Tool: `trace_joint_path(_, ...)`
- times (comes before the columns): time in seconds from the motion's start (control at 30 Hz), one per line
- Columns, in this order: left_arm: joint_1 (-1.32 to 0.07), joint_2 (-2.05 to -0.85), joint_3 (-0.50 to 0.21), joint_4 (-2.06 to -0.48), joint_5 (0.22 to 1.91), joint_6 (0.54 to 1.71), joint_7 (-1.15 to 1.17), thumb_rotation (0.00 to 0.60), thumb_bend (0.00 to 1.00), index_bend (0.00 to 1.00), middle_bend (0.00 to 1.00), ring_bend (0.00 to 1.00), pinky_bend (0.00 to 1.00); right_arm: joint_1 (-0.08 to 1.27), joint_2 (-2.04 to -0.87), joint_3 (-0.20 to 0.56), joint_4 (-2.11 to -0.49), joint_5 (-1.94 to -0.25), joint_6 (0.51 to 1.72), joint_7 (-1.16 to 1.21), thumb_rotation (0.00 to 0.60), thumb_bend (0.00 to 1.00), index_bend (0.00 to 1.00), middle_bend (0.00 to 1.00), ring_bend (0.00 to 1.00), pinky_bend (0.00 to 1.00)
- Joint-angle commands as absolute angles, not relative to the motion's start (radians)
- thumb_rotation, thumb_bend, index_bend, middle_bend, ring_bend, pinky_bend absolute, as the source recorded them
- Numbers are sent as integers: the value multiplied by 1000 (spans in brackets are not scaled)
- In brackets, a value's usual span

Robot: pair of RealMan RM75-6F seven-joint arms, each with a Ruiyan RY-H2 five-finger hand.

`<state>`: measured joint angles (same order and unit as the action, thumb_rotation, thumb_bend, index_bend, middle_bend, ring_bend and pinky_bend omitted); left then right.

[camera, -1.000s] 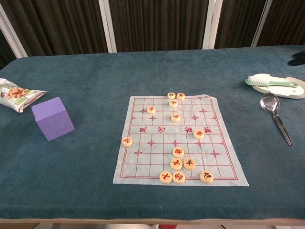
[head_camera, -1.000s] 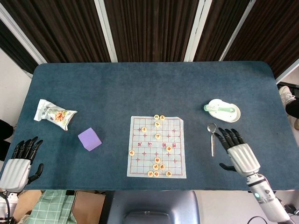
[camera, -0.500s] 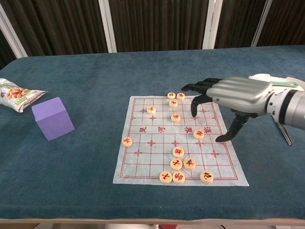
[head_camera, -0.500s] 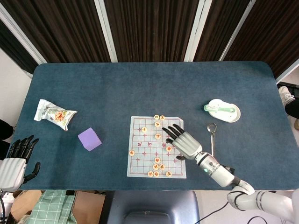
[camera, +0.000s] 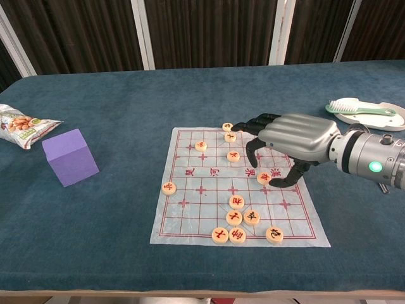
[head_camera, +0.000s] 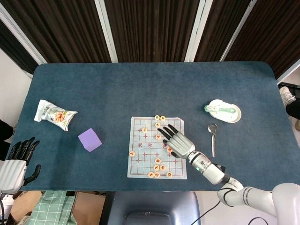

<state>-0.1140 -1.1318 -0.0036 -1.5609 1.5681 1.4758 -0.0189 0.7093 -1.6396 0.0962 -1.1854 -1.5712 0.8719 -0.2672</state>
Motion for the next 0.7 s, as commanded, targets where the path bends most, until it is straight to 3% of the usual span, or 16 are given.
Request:
trace_joint_path(0.03,-114,-1132,-3,-1562,1568,1475,-16,600,458,0,0,0,6,713,-1644,91,-1174,-1567,878,-267,600,410,574,11,0,0)
trace_joint_path(0.6,-113,-1126,-7,-1567,1560,1476,-20,600,457,0,0,0,5,735,-1675,80,-1145,-1512,864,-280,600,412,604,31,0,0)
trace_joint_path(0.7,-113,-1125,-6,-1566,1562,1476,-21,600,458,0,0,0,5,738,-1677,78,-1143,-1509,865,-280,600,459,614,37,0,0)
